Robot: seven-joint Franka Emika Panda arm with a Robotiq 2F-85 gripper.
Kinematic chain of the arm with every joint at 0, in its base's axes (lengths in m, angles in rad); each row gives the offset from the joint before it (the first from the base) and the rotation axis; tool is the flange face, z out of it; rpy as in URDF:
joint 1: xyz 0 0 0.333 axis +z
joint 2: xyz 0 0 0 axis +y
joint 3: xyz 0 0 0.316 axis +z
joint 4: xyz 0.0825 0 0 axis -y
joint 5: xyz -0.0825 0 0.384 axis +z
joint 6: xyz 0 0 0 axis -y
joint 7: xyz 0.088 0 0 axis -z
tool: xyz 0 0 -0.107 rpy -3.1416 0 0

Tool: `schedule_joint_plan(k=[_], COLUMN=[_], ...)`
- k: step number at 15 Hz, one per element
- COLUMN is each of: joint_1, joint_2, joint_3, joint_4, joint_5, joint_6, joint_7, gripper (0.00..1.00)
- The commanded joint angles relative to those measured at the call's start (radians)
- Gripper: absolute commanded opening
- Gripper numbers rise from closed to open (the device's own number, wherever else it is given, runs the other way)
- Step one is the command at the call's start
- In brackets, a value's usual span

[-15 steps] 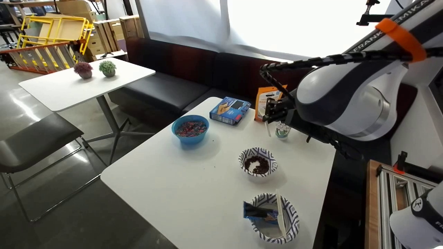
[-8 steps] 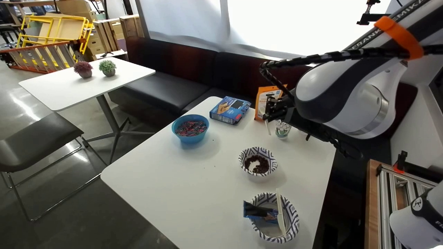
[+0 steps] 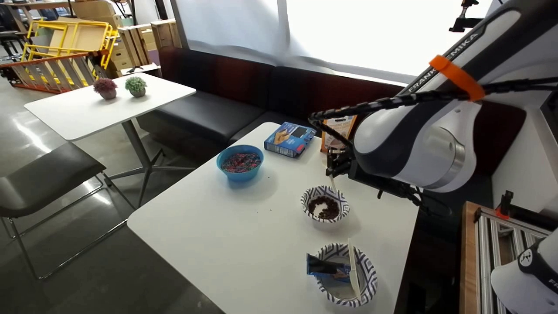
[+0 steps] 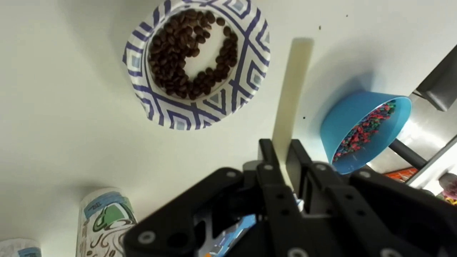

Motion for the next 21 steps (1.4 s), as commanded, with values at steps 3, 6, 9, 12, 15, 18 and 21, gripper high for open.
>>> schedule_joint_plan(k=[3, 6, 9, 12, 15, 18, 21], joint_1=[0.016, 0.183, 0.274, 0.337, 0.372, 0.387, 0.382], joint_2=[0.164, 0.212, 0.251, 0.264, 0.267, 0.270, 0.266], joint_3=[0.007, -0.184, -0.283, -0.337, -0.373, -0.398, -0.418], joint_4=[0.086, 0.104, 0.117, 0.110, 0.095, 0.091, 0.093], joint_5=[-0.013, -0.146, -0.220, -0.262, -0.280, -0.290, -0.304], joint_6=[0.005, -0.037, -0.081, -0.093, -0.086, -0.093, -0.108], joint_7=[-0.043, 0.041, 0.097, 0.144, 0.182, 0.201, 0.216], gripper=[0.04, 0.04, 0.04, 0.04, 0.04, 0.04, 0.04])
